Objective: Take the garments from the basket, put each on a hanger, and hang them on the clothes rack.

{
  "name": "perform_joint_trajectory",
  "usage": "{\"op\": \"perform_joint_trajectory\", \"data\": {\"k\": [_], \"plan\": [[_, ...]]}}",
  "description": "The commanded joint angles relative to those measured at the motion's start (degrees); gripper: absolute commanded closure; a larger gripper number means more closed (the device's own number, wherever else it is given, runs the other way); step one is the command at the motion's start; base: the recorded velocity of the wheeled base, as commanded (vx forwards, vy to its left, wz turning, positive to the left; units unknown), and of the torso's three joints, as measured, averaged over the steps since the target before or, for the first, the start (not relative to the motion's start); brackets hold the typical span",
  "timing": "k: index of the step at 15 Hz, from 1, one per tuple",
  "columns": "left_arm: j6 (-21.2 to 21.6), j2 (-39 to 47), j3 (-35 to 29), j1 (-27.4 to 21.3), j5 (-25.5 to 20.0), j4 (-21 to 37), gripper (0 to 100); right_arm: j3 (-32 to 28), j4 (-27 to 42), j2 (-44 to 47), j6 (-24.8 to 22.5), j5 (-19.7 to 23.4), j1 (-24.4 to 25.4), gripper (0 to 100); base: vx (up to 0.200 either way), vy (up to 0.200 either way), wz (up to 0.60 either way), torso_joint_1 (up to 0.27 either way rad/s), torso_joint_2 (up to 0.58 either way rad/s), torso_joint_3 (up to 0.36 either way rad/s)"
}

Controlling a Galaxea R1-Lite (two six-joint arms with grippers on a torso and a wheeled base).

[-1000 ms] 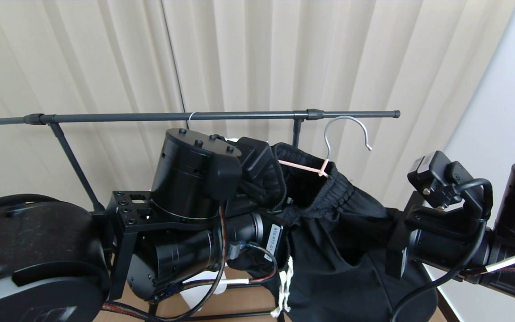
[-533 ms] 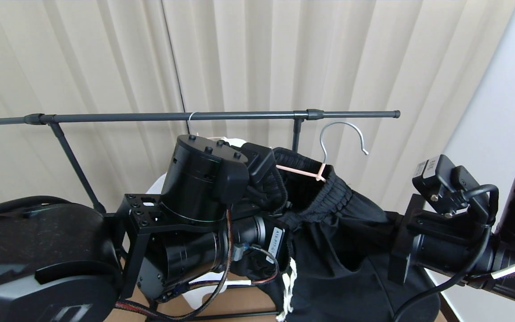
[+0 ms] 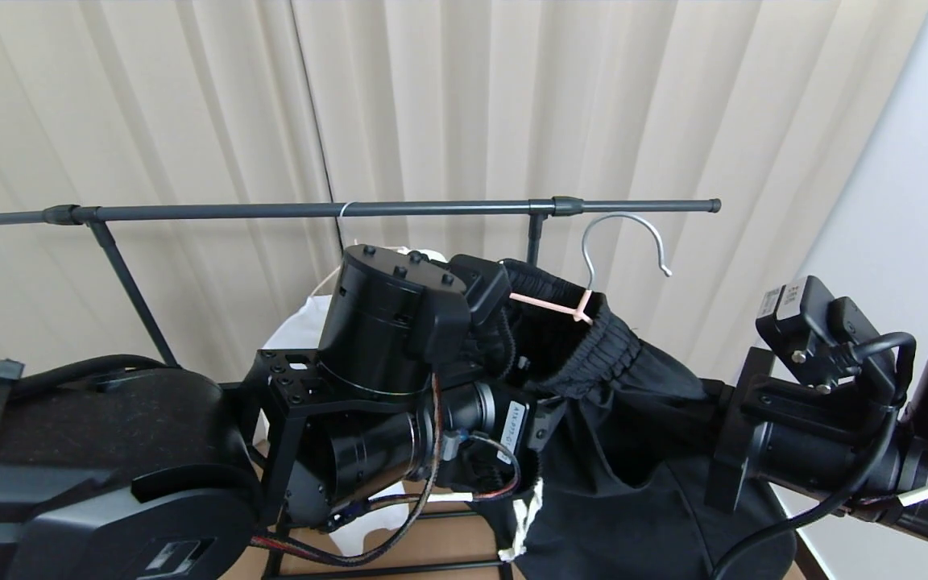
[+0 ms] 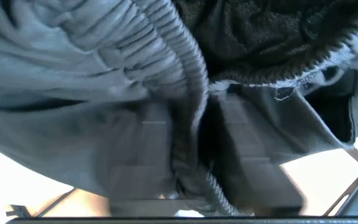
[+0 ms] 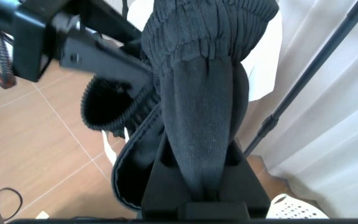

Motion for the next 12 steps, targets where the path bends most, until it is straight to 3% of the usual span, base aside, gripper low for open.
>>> {"op": "perform_joint_trajectory", "data": {"k": [1, 12], "plan": [[-0.1, 0.1, -0.2, 0.0, 0.0, 0.0, 0, 0.1, 0.0, -0.1, 0.0, 0.0, 0.0, 100, 0.0, 0.0, 0.0, 0.0, 0.0, 0.0], [1.3, -9.7, 7.0, -1.6, 0.1, 0.2, 0, 0.4, -0.3, 0.3, 0.1, 1.5, 0.0, 100, 0.0, 0.0, 0.0, 0.0, 0.0, 0.0]]}}
